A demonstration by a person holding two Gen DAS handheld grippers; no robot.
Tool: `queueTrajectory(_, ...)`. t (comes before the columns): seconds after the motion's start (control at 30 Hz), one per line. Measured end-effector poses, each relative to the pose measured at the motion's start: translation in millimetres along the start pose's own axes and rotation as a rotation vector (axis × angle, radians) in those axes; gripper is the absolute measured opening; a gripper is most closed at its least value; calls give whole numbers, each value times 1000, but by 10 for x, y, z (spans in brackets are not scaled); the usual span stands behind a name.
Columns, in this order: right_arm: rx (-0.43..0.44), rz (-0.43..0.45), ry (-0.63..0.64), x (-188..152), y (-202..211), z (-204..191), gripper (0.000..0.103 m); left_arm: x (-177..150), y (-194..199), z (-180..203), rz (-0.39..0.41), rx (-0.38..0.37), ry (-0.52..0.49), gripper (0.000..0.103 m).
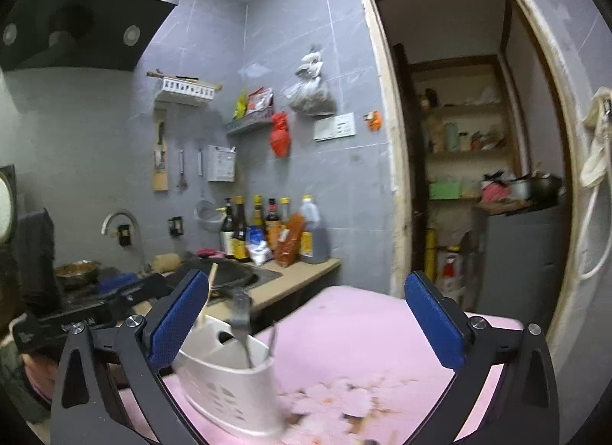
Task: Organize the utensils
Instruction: 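Move both open tools back over the remaining utensils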
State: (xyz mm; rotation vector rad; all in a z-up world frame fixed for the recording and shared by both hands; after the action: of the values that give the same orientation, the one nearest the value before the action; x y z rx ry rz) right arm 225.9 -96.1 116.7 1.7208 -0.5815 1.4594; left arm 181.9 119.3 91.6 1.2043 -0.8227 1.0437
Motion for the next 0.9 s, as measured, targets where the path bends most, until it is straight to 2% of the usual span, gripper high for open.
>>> queueTrajectory(0.23, -103, -25, 10, -196, 336, 259, 103, -161, 104, 415, 27, -21, -94, 99)
queueTrajectory(0.37, -160, -42, 3, -329, 530, 428, 103, -288, 107, 626, 18, -56, -105, 99)
queueTrajectory(0.57, -224, -85, 9, -548, 741, 613, 103, -491, 87, 889, 1, -61, -120, 99)
queueTrajectory(0.9, -257, -217, -21, -847, 748, 842, 103, -761, -27, 1134, -48, -60, -182, 99)
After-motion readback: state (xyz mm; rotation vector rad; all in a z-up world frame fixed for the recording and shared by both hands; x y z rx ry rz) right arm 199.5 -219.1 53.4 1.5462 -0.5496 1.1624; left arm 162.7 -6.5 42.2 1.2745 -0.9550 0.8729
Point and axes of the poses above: each gripper's, at about its wrist camera, not at the fingertips, and y roughly against the way its jaws point, z to its right, x to its top, the point moved 3 cm from there along -y, roughly the way its jaws point, and after that the axes turned 11 degrees about -z, right-handed, at the moved point
